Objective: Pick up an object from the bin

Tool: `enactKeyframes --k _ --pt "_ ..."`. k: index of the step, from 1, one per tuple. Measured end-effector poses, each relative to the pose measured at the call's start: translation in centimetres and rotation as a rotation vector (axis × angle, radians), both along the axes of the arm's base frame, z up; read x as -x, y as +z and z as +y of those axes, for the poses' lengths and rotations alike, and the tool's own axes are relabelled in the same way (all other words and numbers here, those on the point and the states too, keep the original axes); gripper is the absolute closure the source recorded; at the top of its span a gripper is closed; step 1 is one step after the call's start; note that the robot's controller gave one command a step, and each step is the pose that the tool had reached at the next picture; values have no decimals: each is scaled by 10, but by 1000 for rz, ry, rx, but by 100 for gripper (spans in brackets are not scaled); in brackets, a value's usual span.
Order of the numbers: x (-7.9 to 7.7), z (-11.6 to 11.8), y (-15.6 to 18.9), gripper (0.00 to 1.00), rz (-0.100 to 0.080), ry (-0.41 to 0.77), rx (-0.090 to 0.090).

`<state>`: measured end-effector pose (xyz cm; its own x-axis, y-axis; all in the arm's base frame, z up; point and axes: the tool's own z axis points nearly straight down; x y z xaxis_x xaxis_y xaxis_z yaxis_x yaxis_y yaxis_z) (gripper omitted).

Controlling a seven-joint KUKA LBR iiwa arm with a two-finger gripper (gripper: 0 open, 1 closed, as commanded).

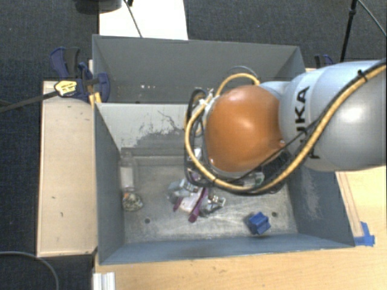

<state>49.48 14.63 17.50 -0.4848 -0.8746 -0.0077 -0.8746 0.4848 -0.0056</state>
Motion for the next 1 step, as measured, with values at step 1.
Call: enactKeyframes --k 1 --pt "3 6 91 100 -1 37 1"
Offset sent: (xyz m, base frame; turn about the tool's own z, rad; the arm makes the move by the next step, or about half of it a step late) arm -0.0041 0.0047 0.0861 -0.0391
